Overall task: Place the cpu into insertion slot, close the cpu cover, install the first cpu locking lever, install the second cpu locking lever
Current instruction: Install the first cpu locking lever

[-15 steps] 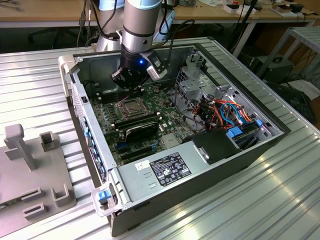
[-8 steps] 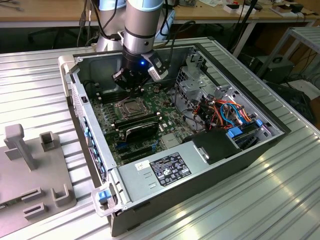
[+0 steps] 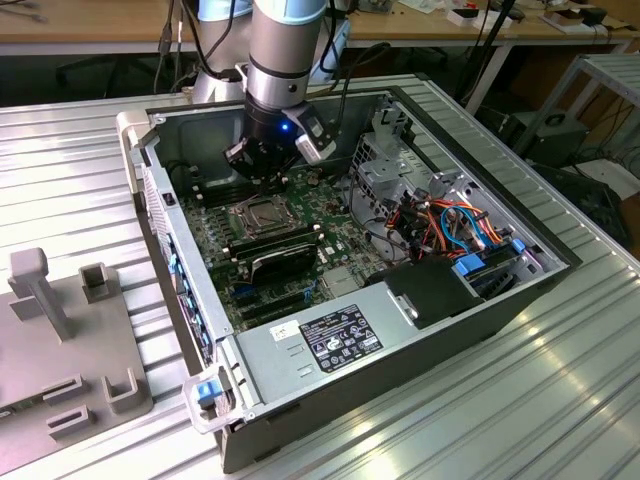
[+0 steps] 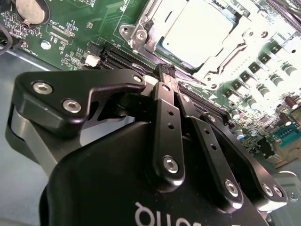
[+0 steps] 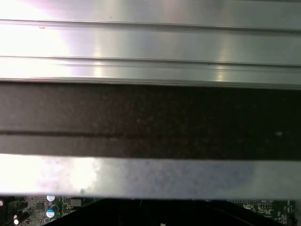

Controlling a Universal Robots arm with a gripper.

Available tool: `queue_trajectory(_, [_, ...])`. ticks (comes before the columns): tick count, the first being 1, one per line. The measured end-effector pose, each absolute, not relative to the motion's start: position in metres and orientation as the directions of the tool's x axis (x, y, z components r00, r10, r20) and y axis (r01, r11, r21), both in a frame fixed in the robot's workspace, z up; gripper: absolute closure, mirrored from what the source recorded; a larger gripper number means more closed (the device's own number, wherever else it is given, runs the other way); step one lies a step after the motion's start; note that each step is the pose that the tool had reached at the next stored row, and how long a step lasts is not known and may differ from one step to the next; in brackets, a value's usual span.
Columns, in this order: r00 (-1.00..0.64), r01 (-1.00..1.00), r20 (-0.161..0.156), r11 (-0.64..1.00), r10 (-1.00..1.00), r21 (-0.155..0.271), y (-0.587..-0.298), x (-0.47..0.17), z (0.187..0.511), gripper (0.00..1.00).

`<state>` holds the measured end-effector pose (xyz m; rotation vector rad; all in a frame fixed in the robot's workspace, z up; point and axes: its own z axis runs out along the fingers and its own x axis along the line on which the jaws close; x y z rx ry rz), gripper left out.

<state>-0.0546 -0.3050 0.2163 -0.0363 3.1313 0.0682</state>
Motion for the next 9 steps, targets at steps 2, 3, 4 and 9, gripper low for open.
queue_trajectory(2, [-1.0,-0.024,-0.01,0.999,-0.023,0.043,-0.3048,-0.0545,0.2161,0.89])
queue_trajectory(3, [-1.0,-0.023,-0.01,0.999,-0.023,0.043,-0.3045,-0.0544,0.216,0.89])
queue_trajectory(4, [-1.0,-0.023,-0.01,0.999,-0.023,0.043,-0.3042,-0.0542,0.2161,0.89])
queue_trajectory(9, [-1.0,-0.023,-0.01,0.999,-0.023,0.043,-0.3009,-0.0508,0.2161,0.89])
